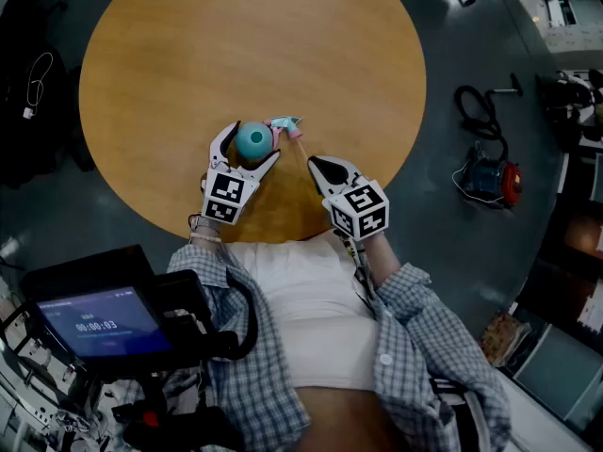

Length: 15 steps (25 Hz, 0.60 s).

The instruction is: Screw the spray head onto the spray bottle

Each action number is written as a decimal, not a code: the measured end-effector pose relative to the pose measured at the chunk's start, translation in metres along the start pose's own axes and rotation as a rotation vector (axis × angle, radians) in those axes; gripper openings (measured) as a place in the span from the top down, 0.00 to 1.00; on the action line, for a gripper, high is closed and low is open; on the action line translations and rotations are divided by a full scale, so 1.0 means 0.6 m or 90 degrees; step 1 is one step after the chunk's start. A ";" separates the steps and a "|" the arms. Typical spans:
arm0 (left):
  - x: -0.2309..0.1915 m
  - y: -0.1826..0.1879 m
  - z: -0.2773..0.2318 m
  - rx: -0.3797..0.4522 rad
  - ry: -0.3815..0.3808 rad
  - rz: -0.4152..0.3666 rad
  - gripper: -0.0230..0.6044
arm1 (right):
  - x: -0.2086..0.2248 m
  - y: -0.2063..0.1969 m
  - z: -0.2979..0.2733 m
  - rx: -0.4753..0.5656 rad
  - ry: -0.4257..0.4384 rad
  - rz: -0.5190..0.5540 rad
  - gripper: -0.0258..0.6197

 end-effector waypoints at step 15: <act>0.003 0.006 0.005 -0.011 0.000 -0.042 0.30 | 0.039 0.017 -0.019 -0.022 0.010 0.060 0.97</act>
Point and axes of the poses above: the fingertips, and each gripper's own axes: z backward along the fingers, x to its right, y out of its top, the point moved 2 cm from there along z, backward along the fingers, and after that the axes turned 14 degrees about z, right-handed, at the moved point
